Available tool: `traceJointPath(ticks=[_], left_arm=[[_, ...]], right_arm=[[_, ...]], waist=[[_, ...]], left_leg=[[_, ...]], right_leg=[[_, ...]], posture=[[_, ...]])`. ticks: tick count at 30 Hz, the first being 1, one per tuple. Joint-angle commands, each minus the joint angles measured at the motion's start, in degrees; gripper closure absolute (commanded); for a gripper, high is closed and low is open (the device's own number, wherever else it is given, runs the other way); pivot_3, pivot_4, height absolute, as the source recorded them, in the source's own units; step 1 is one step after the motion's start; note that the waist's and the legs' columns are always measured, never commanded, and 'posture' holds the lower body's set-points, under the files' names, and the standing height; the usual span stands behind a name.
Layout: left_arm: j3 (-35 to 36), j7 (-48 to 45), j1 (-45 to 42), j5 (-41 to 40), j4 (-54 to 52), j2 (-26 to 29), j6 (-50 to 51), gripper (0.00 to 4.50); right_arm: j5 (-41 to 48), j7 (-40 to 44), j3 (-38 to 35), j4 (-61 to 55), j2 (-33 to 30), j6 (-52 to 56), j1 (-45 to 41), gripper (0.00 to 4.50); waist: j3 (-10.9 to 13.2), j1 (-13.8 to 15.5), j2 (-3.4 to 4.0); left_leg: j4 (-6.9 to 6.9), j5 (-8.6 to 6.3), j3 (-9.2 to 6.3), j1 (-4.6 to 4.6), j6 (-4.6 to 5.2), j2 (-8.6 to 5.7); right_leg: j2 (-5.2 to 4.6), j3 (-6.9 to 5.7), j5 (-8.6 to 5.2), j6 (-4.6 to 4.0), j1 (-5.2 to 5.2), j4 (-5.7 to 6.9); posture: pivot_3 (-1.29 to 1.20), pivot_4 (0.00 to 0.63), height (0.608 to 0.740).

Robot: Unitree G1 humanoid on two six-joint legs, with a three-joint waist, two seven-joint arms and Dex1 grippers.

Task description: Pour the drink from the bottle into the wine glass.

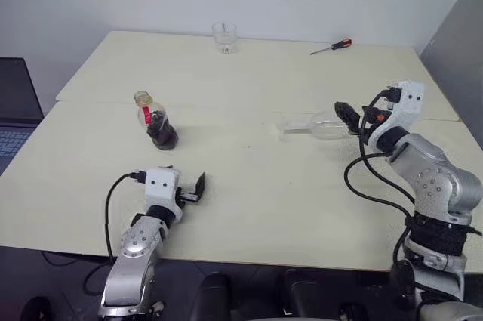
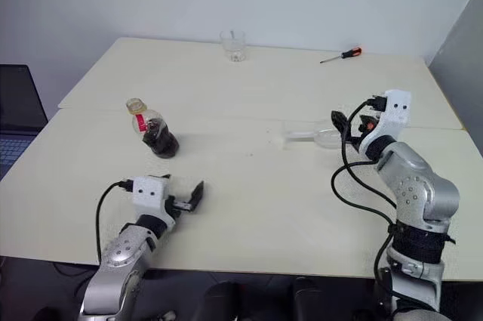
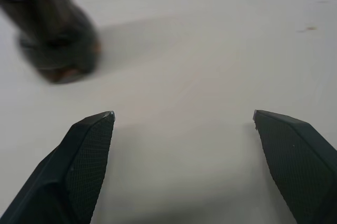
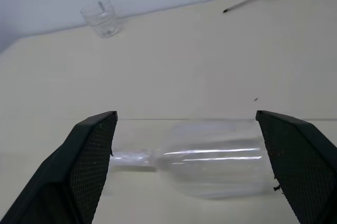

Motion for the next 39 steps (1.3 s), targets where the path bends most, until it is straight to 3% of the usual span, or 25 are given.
traceJointPath(ticks=[1, 7, 13, 23, 30, 39], left_arm=[[0.4, -7.2, -6.4, -6.5, -5.4, 4.7, 6.9, 0.02], [-0.5, -14.8, -11.2, -10.4, -6.8, 14.1, 15.7, 0.02], [-1.6, -17.2, -10.8, -7.9, -6.7, 19.2, 15.3, 0.02], [-1.8, -15.4, -11.5, -6.9, -8.5, 19.1, 15.6, 0.02], [-2.9, -14.5, -13.1, -5.7, -7.2, 17.6, 14.6, 0.02], [-3.5, -13.9, -14.0, -4.1, -6.4, 16.6, 14.0, 0.02]], right_arm=[[10.1, -8.1, -4.7, -8.4, 7.8, 8.9, 1.3, 0.0], [13.9, -20.9, -10.3, -5.1, 17.3, 13.6, 0.7, 0.0], [18.5, -28.8, -13.9, 4.4, 23.5, 6.9, -5.1, 0.0], [28.7, -41.1, -9.0, 12.2, 26.1, -6.1, -8.9, 0.0], [30.8, -40.4, -0.7, 18.6, 26.4, -15.4, -11.0, 0.0], [29.3, -33.5, 3.0, 31.1, 21.9, -23.0, -14.9, 0.0]], waist=[[0.0, -0.1, 0.01], [-0.1, -0.8, 0.11], [-0.1, -1.3, 0.13], [0.0, -1.5, 0.13], [0.0, -1.6, 0.14], [0.0, -1.5, 0.14]], left_leg=[[0.0, 0.0, -0.06, -0.01, 0.0, 0.04], [-0.02, 0.0, -0.08, 0.02, 0.0, 0.0], [-0.03, 0.0, -0.08, 0.01, 0.01, -0.01], [-0.08, 0.0, -0.07, 0.01, 0.01, 0.01], [-0.09, 0.0, -0.06, 0.01, 0.01, 0.01], [-0.08, 0.0, -0.06, 0.01, 0.01, 0.02]], right_leg=[[0.06, -0.05, -0.01, 0.0, -0.01, 0.01], [0.0, -0.04, 0.04, -0.08, -0.03, -0.05], [-0.01, -0.08, 0.01, -0.03, -0.05, -0.07], [0.0, -0.01, 0.0, -0.03, -0.07, -0.08], [0.01, 0.01, -0.02, 0.0, -0.06, -0.09], [0.01, 0.0, 0.01, -0.04, -0.07, -0.09]], posture=[[0.0, 0.15, 0.74], [0.0, 0.15, 0.74], [0.0, 0.15, 0.74], [0.0, 0.15, 0.74], [0.0, 0.15, 0.74], [0.0, 0.15, 0.74]])
